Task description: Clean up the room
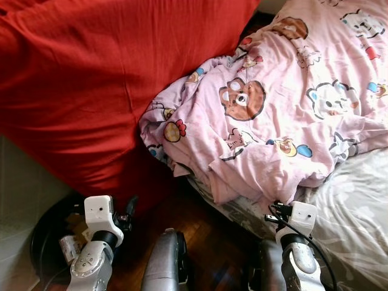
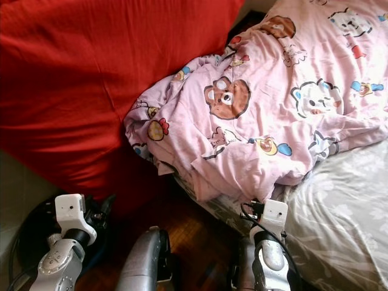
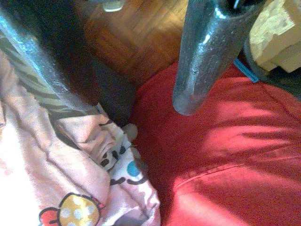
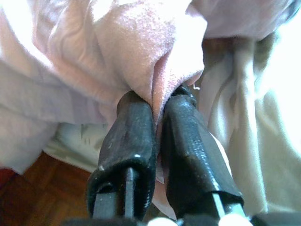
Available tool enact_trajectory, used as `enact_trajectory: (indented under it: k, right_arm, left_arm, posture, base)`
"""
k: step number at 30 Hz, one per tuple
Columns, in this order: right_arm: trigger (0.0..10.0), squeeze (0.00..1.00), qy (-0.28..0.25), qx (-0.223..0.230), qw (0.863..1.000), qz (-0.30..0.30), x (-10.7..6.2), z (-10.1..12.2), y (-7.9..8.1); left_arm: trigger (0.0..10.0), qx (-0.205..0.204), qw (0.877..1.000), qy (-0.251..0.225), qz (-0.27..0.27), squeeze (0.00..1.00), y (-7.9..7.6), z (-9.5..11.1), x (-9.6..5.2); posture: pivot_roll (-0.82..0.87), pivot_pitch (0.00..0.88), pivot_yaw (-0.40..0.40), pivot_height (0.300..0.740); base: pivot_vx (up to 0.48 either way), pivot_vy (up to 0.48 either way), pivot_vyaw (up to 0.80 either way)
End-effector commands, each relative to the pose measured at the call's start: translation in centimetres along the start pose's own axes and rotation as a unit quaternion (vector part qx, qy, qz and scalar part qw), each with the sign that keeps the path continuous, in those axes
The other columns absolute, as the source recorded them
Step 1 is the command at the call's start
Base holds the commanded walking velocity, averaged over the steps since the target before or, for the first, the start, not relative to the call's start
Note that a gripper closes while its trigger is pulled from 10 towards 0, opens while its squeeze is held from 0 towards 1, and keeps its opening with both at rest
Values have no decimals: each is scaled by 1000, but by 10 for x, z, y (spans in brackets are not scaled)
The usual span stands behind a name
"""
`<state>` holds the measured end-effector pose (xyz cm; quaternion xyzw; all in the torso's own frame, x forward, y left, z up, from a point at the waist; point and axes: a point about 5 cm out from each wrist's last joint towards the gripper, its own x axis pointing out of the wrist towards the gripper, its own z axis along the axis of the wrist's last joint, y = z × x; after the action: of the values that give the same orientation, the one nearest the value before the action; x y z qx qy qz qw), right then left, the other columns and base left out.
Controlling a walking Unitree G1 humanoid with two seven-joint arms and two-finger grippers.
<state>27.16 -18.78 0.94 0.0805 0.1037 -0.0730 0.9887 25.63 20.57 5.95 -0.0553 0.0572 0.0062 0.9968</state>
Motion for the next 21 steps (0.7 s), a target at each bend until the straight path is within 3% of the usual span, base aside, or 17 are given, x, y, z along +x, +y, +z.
enact_trajectory:
  k: [1, 9, 21]
  right_arm:
    - [10000, 0, -7, 10, 1000, 11, -1, 1, 3]
    - [10000, 0, -26, 6, 1000, 6, 11, 19, -2]
    - [10000, 0, -23, 6, 1000, 4, 9, 17, -3]
  left_arm:
    - [10000, -5, 1000, 7, 14, 0, 4, -6, -1]
    - [10000, -17, 1000, 0, 7, 0, -6, -8, 16]
    - [10000, -27, 999, 14, 12, 0, -7, -21, 25]
  posture:
    - [65, 168, 101, 616]
    - [21, 117, 80, 656]
    - [-46, 94, 78, 740]
  base:
    - [0, 0, 0]
    - [0, 0, 0]
    - [0, 0, 0]
